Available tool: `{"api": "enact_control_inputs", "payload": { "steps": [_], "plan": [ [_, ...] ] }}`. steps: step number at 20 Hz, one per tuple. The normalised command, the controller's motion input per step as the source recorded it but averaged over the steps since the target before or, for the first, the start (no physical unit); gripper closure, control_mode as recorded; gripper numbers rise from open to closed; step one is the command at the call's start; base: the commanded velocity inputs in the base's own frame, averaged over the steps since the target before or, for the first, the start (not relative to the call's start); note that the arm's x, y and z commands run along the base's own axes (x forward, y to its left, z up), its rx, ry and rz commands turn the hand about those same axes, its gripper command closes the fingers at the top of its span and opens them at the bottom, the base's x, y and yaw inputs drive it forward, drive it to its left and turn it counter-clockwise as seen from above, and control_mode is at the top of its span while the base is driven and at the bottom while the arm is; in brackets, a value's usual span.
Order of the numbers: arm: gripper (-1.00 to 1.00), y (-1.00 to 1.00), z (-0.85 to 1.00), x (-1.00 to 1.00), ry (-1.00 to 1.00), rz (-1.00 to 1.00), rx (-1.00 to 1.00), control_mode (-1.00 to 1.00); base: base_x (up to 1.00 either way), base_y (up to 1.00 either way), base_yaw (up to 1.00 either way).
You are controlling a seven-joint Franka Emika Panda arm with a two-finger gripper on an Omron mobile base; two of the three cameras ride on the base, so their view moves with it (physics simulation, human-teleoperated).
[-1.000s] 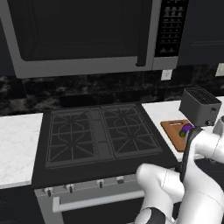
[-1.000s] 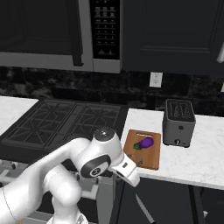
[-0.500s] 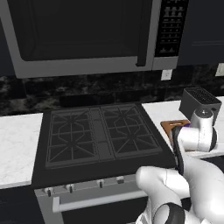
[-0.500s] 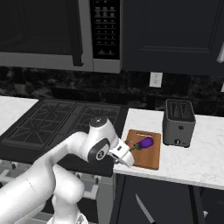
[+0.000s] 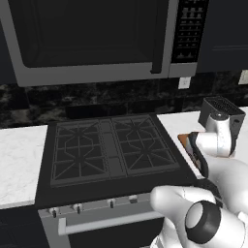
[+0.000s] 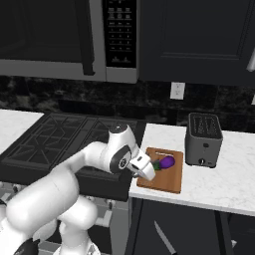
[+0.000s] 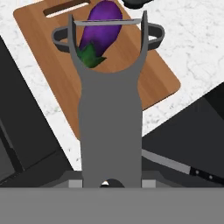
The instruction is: Place the appropriate cutting tool for cutting the eggplant skin on the cutting board.
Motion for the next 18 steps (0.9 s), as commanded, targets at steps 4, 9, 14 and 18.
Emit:
{"api": "enact_control_inputs", "payload": {
  "steps": [4, 9, 14, 18],
  "plan": [
    [1.00, -0.17, -0.14, 0.07, 0.02, 0.00, 0.00, -1.00, 0.00, 0.00, 0.00],
    [1.00, -0.07, -0.17, 0.32, 0.01, 0.00, 0.00, -1.00, 0.00, 0.00, 0.00],
    [1.00, -0.01, -0.26, 0.40, 0.02, 0.00, 0.01, -1.00, 0.00, 0.00, 0.00],
    [1.00, -0.16, -0.20, 0.14, 0.07, 0.00, 0.01, -1.00, 0.00, 0.00, 0.00]
  ]
}}
